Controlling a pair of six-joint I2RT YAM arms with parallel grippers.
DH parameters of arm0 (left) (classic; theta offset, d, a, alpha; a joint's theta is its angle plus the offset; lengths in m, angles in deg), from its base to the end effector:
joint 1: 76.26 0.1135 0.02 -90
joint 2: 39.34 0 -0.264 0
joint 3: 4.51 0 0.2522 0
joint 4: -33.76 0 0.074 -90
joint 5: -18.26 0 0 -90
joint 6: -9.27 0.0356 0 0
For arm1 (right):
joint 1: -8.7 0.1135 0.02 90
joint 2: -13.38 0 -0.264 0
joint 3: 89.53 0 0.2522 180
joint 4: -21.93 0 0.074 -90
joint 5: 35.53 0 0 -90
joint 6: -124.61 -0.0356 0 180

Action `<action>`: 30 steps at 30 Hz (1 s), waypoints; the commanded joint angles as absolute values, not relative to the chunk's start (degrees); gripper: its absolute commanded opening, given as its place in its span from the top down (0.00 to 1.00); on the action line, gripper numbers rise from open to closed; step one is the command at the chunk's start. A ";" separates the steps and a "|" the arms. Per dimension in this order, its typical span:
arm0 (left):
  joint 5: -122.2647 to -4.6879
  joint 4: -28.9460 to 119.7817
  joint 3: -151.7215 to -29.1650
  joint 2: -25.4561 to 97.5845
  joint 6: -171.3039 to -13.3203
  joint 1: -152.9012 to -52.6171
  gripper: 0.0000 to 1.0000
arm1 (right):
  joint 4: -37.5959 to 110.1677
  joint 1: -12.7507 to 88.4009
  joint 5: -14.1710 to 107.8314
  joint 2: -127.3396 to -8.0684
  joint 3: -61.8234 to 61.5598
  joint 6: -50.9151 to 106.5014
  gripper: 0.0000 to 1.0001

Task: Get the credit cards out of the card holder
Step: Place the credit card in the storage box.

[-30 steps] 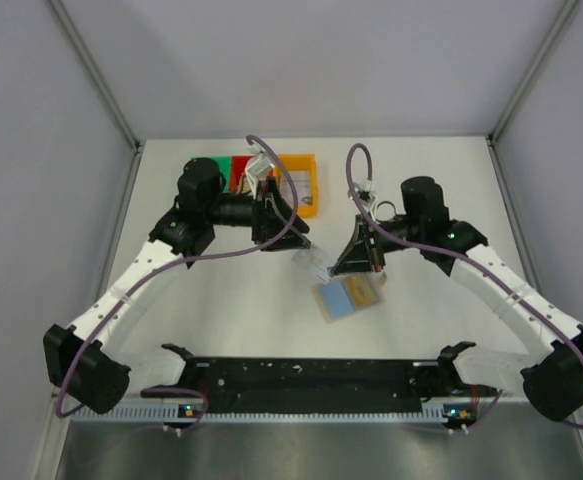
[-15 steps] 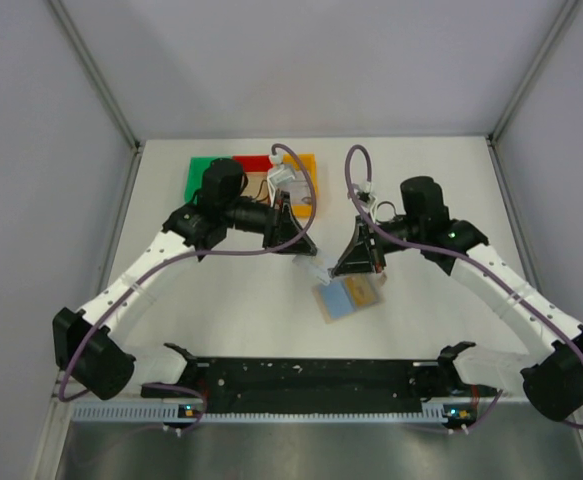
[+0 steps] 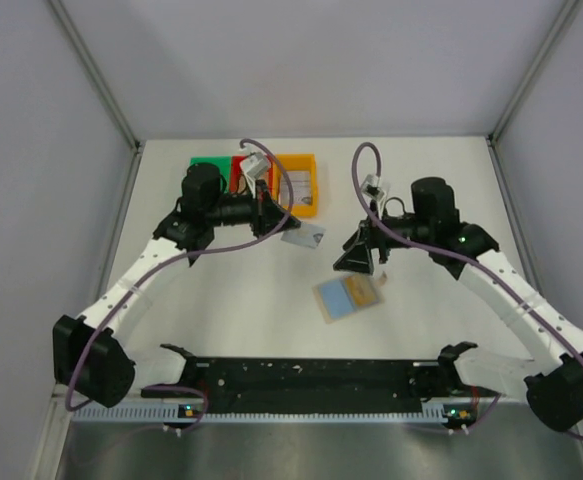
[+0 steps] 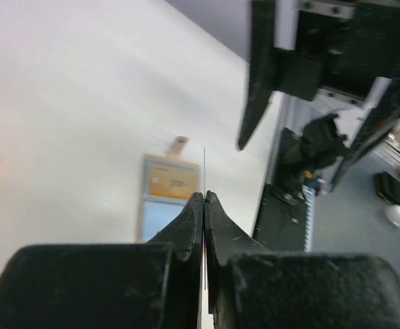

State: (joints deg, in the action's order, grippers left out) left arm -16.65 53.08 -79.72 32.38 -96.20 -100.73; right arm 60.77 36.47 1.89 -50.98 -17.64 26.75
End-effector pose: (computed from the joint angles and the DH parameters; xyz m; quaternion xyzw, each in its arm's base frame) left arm 0.2425 -0.1424 0.3538 0.3335 0.6833 -0.5293 0.3765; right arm 0.1970 0.1357 0.3349 -0.3489 0.7322 0.5020 0.3002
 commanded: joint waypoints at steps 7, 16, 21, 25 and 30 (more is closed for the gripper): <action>-41.13 31.79 -77.24 42.02 -91.19 -94.90 1.00 | 57.93 34.80 24.77 -40.25 -23.20 24.85 0.11; -41.95 27.41 -91.04 63.91 -90.04 -94.19 1.00 | 56.17 34.80 23.18 -37.69 -26.11 24.06 0.11; -41.94 26.16 -97.63 72.00 -90.58 -93.93 1.00 | 56.26 34.80 23.18 -37.51 -25.93 24.23 0.12; -40.98 29.58 -103.34 77.10 -90.40 -93.40 1.00 | 56.26 34.80 23.62 -37.60 -25.93 24.41 0.12; -39.48 34.51 -106.17 79.40 -89.87 -93.14 1.00 | 56.26 34.71 24.50 -38.04 -25.84 24.85 0.12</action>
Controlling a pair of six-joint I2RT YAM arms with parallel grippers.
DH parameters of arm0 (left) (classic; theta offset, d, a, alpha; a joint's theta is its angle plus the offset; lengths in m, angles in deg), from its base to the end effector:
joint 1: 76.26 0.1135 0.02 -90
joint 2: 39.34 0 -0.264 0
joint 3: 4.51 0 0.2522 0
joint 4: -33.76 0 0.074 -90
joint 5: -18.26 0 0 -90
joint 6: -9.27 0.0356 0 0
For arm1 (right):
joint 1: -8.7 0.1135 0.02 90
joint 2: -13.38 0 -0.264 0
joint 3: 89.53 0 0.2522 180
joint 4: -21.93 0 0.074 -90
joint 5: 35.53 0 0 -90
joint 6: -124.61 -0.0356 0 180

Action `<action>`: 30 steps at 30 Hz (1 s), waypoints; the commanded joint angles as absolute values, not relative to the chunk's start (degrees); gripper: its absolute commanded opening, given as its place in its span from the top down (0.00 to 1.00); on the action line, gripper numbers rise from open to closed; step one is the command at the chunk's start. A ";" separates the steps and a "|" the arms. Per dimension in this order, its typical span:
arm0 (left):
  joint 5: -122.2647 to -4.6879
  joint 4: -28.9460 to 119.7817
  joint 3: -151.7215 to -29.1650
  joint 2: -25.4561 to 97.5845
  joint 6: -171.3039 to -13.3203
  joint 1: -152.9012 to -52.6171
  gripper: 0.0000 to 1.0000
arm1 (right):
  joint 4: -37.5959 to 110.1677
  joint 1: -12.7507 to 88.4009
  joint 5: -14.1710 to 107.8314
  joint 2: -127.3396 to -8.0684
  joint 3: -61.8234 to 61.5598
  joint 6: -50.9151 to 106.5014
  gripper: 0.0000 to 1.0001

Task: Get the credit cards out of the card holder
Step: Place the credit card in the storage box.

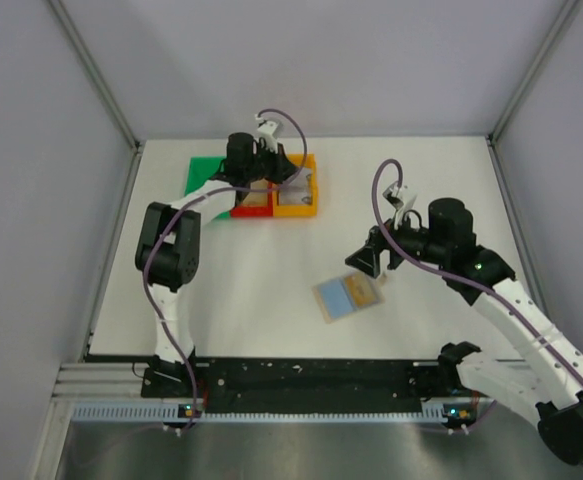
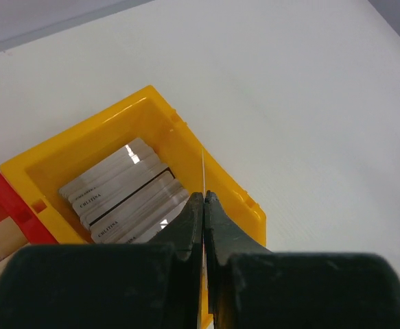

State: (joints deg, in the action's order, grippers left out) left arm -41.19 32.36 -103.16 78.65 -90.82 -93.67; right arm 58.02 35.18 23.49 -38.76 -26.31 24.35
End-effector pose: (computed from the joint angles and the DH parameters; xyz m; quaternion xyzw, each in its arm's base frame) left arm 0.4540 -0.1613 0.2309 0.2044 0.7687 -0.3418 0.5005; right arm 0.1710 0.1057 0.3262 -0.2567 0.7844 0.3769 0.4203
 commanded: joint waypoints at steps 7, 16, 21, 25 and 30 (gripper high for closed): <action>-36.59 35.66 -102.56 78.87 -91.37 -92.34 1.00 | 56.26 34.27 24.85 -38.30 -25.93 25.38 0.12; -34.65 38.12 -104.32 81.77 -92.25 -92.34 1.00 | 56.26 34.19 24.24 -38.48 -25.84 25.29 0.12; -33.95 38.29 -103.27 81.60 -93.21 -92.34 1.00 | 56.17 34.10 23.97 -38.39 -26.11 25.20 0.12; -35.78 39.61 -103.53 81.95 -92.95 -92.34 0.93 | 56.17 34.10 23.80 -38.48 -26.11 25.20 0.12; -40.26 41.98 -103.53 80.46 -90.49 -92.34 0.65 | 56.17 34.10 23.45 -38.39 -26.02 25.12 0.12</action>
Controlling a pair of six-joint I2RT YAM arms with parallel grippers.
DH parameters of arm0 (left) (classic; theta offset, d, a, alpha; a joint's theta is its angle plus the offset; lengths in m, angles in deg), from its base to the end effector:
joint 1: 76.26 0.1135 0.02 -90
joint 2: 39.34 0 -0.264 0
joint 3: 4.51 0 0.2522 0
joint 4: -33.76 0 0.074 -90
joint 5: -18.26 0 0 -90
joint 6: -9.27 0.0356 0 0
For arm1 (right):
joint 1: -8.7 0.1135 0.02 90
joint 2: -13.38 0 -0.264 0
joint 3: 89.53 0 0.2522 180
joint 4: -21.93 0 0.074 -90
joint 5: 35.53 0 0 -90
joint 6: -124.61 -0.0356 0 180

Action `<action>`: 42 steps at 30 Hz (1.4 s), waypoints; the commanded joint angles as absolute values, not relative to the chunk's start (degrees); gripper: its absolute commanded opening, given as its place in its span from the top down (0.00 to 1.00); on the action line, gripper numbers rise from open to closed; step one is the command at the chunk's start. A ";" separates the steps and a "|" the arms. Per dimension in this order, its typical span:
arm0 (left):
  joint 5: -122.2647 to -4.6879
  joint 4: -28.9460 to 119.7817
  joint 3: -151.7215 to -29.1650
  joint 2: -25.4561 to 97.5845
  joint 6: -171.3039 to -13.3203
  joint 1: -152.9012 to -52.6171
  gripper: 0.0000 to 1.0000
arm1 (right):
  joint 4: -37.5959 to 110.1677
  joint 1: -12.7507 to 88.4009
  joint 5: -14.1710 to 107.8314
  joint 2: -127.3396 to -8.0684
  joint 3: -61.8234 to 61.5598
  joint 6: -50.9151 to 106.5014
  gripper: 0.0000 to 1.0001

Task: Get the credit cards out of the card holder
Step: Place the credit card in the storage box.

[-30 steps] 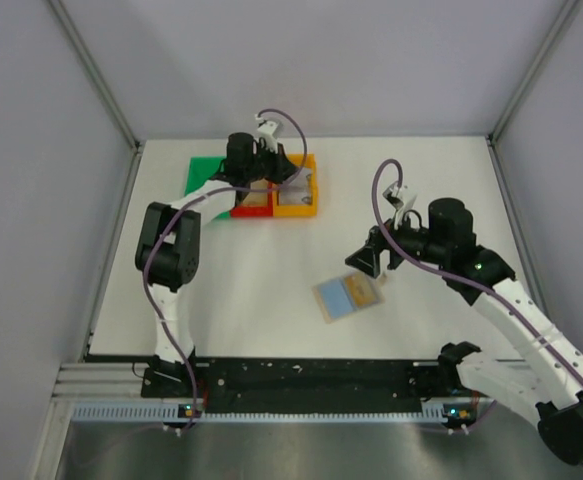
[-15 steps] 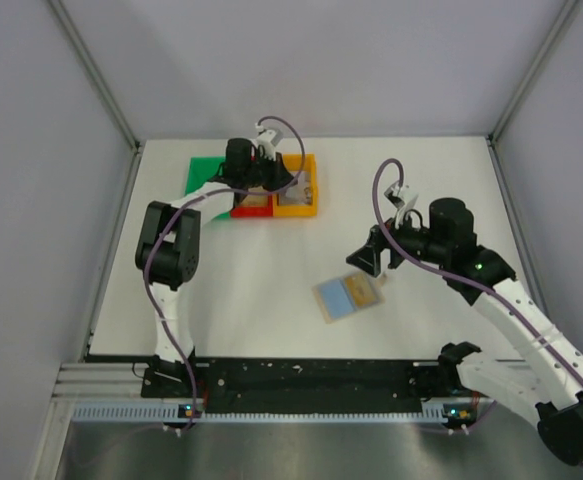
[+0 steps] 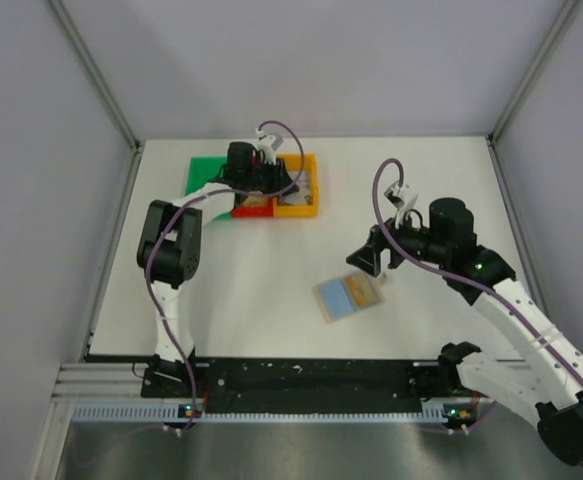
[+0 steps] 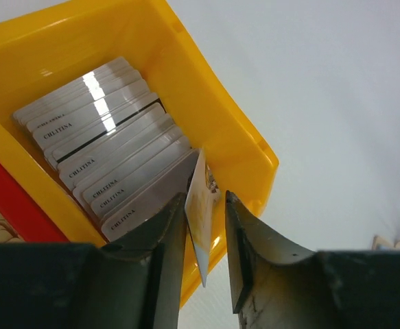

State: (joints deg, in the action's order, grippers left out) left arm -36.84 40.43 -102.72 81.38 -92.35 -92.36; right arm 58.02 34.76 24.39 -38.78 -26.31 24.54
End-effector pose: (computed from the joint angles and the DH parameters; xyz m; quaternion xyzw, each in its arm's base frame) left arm 0.4536 -0.1521 0.1936 0.1838 0.8162 -0.3668 0.4069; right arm 0.1723 0.1041 0.3260 -0.2513 0.7873 0.3689 0.4252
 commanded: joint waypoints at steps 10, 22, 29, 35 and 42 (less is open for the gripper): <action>-48.88 47.08 -102.56 72.64 -83.64 -93.22 0.34 | 56.08 34.10 23.62 -38.48 -25.93 25.29 0.12; -53.11 47.26 -90.36 54.37 -90.47 -95.24 0.08 | 58.53 34.10 31.44 -39.97 -26.28 23.88 0.13; -51.26 46.99 -74.20 35.92 -98.83 -96.12 0.08 | 66.00 35.85 41.46 -42.95 -26.90 21.61 0.17; -52.22 47.26 -59.52 19.92 -101.91 -97.62 0.08 | 68.82 40.07 46.47 -47.96 -29.79 16.60 0.18; -52.32 50.95 -47.73 6.28 -106.04 -97.70 0.08 | 66.63 43.85 53.06 -55.52 -31.99 10.88 0.19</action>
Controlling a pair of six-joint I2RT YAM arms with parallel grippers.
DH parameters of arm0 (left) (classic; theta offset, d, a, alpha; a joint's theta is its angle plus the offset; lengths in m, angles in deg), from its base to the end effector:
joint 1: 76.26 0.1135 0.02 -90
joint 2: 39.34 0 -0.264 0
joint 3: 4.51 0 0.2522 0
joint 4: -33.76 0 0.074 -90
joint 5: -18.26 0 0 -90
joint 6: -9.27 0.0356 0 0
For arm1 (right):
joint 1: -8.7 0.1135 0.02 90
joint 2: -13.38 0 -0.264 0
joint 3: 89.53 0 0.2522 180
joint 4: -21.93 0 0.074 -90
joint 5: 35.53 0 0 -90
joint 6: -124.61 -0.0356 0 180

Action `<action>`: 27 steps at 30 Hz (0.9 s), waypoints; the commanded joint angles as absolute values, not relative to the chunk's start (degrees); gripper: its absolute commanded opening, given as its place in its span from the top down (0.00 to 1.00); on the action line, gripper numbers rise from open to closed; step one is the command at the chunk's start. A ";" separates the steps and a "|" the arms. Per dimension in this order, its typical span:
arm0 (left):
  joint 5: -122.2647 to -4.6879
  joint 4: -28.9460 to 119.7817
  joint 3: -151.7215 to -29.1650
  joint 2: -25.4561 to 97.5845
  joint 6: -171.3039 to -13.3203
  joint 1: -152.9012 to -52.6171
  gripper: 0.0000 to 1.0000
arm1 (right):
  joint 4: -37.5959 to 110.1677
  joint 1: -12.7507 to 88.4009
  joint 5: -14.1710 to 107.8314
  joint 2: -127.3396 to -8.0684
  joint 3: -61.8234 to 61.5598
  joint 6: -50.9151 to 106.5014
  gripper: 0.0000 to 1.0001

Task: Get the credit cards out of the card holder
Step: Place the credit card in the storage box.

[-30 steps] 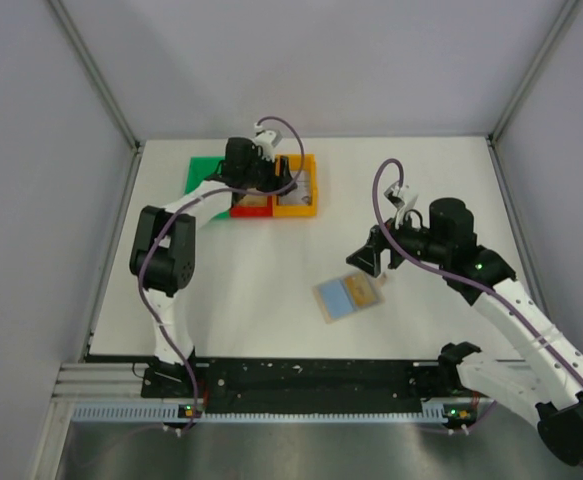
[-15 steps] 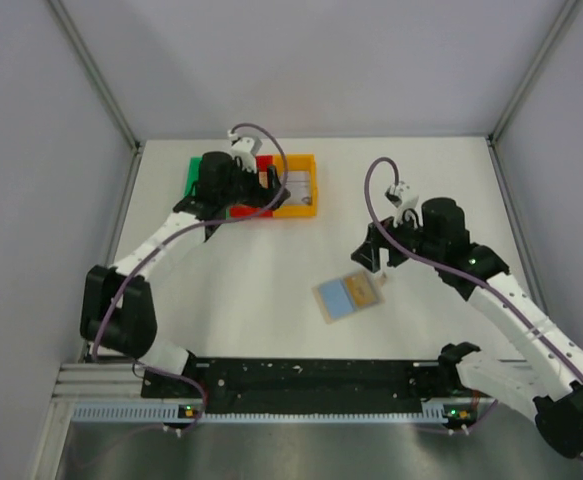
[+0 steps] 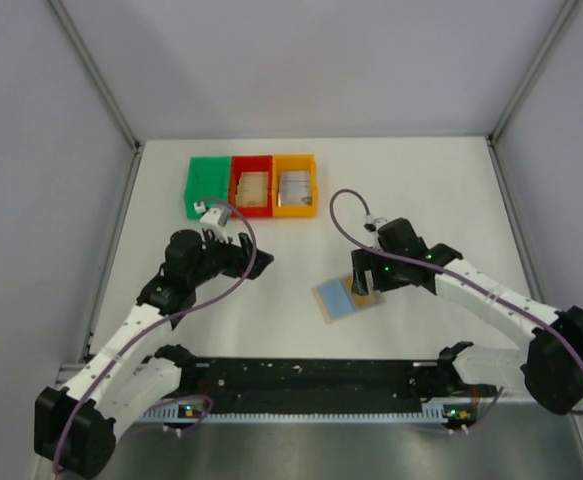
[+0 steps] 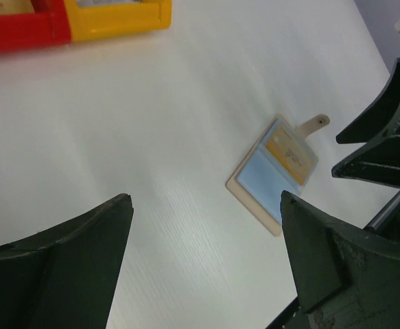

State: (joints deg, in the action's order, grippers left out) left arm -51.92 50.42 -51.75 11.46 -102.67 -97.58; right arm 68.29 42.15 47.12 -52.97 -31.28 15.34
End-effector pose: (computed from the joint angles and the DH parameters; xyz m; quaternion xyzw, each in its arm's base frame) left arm 0.1873 -0.0860 0.2653 0.0941 0.8085 -0.3389 0.4718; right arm 0.1872 0.1291 0.2308 -0.1367 0.9406 0.1899 0.2458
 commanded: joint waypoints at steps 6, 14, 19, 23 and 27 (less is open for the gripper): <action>-49.59 50.60 -43.50 3.02 -108.59 -97.79 0.09 | 63.03 45.34 54.21 -60.27 -33.40 8.60 0.25; -48.45 50.51 -41.92 1.27 -109.65 -97.79 0.09 | 57.32 49.48 58.42 -67.56 -33.67 5.78 0.29; -47.83 50.51 -41.39 0.56 -110.00 -97.71 0.09 | 53.45 51.94 58.43 -71.78 -32.09 4.46 0.32; -47.57 50.51 -41.30 0.38 -110.09 -97.79 0.09 | 51.52 53.96 57.99 -74.86 -29.45 4.11 0.33; -47.13 50.07 -41.21 0.65 -111.05 -97.79 0.09 | 51.51 54.22 57.73 -76.10 -27.17 4.37 0.33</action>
State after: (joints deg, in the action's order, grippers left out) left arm -48.36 52.34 -41.78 1.26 -109.79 -97.65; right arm 51.88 53.38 58.02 -73.80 -29.07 5.37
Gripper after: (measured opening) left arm 0.909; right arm 0.673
